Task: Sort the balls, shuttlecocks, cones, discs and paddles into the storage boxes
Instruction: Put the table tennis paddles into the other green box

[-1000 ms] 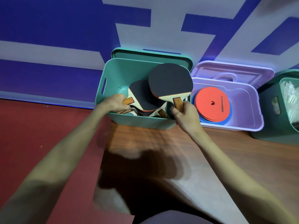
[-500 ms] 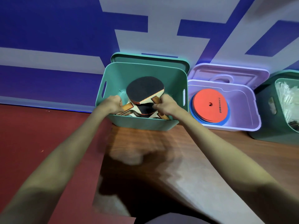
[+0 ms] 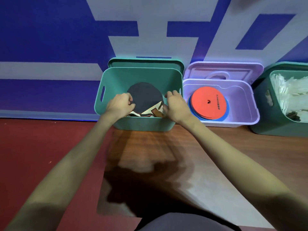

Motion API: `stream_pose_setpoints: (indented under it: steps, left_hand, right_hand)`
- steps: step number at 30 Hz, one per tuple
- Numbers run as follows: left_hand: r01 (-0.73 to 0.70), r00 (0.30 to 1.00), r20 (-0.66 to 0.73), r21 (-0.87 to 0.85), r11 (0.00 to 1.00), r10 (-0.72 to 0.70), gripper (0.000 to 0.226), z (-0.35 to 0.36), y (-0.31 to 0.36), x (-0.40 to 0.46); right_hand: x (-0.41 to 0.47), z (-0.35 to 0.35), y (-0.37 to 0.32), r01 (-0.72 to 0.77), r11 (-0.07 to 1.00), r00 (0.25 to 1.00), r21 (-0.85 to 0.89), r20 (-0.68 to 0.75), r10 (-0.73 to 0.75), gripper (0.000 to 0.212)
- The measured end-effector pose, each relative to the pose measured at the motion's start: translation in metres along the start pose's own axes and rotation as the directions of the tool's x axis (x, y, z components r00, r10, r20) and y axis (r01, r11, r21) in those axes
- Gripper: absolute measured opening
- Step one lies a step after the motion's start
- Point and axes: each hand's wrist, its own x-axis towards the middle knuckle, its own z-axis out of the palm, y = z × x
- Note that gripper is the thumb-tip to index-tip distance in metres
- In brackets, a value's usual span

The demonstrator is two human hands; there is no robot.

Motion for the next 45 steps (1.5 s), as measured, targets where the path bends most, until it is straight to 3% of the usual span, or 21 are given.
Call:
stream_pose_setpoints:
  steps: [3, 5, 7, 10, 14, 20, 25, 31, 35, 36, 45]
  left_hand:
    - [-0.078, 0.991, -0.110, -0.066, 0.995, 0.070, 0.029, 0.011, 0.024, -0.011]
    - [-0.194, 0.963, -0.208, -0.102, 0.976, 0.170, 0.028, 0.021, 0.047, -0.021]
    - [-0.315, 0.917, -0.290, -0.100, 0.944, 0.275, 0.024, 0.033, 0.078, -0.035]
    - [-0.465, 0.847, -0.329, -0.081, 0.881, 0.417, 0.022, 0.058, 0.124, -0.056]
    - [-0.596, 0.789, -0.241, -0.079, 0.799, 0.564, 0.035, 0.099, 0.178, -0.078]
    - [-0.667, 0.745, 0.003, -0.012, 0.745, 0.667, 0.050, 0.168, 0.268, -0.096]
    - [-0.705, 0.701, 0.145, -0.003, 0.709, 0.698, 0.040, 0.218, 0.349, -0.113]
    - [-0.744, 0.639, 0.271, -0.016, 0.667, 0.720, 0.049, 0.266, 0.446, -0.128]
    - [-0.792, 0.579, 0.319, 0.002, 0.610, 0.750, 0.050, 0.296, 0.506, -0.132]
    - [-0.799, 0.570, 0.329, 0.009, 0.602, 0.753, 0.050, 0.303, 0.519, -0.133]
    - [-0.838, 0.516, 0.375, 0.033, 0.545, 0.770, 0.051, 0.334, 0.578, -0.143]
  right_hand:
    - [-0.036, -0.012, 0.032, 0.154, 0.978, 0.967, 0.138, -0.224, -0.121, 0.033]
    - [-0.065, -0.018, 0.062, 0.152, 0.968, 0.945, 0.201, -0.315, -0.084, 0.033]
    - [-0.095, -0.018, 0.100, 0.070, 0.973, 0.934, 0.218, -0.356, 0.013, 0.033]
    - [-0.140, -0.007, 0.166, -0.147, 0.964, 0.930, 0.222, -0.300, 0.211, 0.037]
    - [-0.197, 0.005, 0.234, -0.366, 0.910, 0.896, 0.195, -0.191, 0.401, 0.037]
    - [-0.262, 0.000, 0.314, -0.480, 0.859, 0.855, 0.180, -0.122, 0.504, 0.043]
    - [-0.309, -0.011, 0.393, -0.573, 0.799, 0.795, 0.186, -0.111, 0.596, 0.044]
    - [-0.352, -0.039, 0.508, -0.769, 0.630, 0.611, 0.108, -0.165, 0.774, 0.034]
    - [-0.359, -0.056, 0.567, -0.899, 0.374, 0.316, 0.226, -0.254, 0.914, 0.032]
    - [-0.360, -0.057, 0.580, -0.917, 0.334, 0.276, 0.218, -0.256, 0.926, 0.034]
    - [-0.353, -0.054, 0.642, -0.936, 0.178, 0.160, 0.305, -0.082, 0.984, 0.045]
